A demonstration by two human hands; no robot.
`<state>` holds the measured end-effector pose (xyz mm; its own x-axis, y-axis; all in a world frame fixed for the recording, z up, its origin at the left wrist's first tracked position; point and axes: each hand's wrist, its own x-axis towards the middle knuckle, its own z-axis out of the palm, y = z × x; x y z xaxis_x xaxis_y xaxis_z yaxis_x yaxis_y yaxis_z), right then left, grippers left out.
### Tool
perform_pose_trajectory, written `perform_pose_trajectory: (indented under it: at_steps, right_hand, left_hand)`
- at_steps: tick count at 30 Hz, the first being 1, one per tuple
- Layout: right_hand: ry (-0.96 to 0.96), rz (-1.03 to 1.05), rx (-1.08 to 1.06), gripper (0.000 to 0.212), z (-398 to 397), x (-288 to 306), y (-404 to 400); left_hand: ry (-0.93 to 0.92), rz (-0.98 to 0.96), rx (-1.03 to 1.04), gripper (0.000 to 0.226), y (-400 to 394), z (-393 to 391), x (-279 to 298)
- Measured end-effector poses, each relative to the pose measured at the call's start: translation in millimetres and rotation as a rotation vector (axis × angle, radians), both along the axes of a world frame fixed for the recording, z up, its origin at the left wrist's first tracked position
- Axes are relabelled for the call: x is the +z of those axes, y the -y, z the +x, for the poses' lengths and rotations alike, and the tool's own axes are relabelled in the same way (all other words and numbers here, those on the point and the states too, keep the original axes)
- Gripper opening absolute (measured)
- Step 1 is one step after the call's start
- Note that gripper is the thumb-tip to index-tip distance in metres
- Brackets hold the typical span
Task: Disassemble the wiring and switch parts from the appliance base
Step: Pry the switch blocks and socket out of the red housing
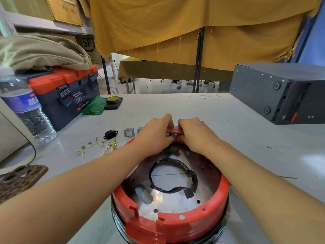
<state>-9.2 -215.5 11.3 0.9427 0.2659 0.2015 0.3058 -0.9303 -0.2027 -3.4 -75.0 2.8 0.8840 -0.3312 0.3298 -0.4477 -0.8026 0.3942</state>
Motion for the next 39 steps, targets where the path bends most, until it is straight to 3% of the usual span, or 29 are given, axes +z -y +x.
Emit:
perform_pose_trajectory:
  at_steps: [7, 12, 18, 23, 27, 35, 39]
  right_hand:
    - [0.001, 0.069, -0.005, 0.013, -3, 0, 2]
    - [-0.007, 0.137, 0.061, 0.035, -2, -1, 2]
    - [-0.051, 0.166, 0.127, 0.055, 2, -4, 4]
    - [-0.025, 0.136, 0.12, 0.046, 6, -8, 4]
    - [-0.071, 0.118, 0.103, 0.041, 5, -7, 4]
    - [-0.095, 0.099, 0.116, 0.032, 4, -4, 4]
    - [-0.086, 0.098, 0.115, 0.031, 4, -4, 4]
  left_hand:
    - [-0.102, -0.182, 0.015, 0.029, -4, 1, 5]
    - [-0.096, -0.299, 0.103, 0.033, -7, 5, 10]
    - [-0.063, -0.384, 0.164, 0.012, -10, 6, 9]
    - [-0.062, -0.432, 0.174, 0.01, -8, 7, 9]
    - [-0.094, -0.548, 0.186, 0.026, -18, 6, 13]
    - [-0.186, -0.709, 0.292, 0.022, -77, 27, 20]
    - [-0.171, -0.659, 0.341, 0.026, -98, 41, 9]
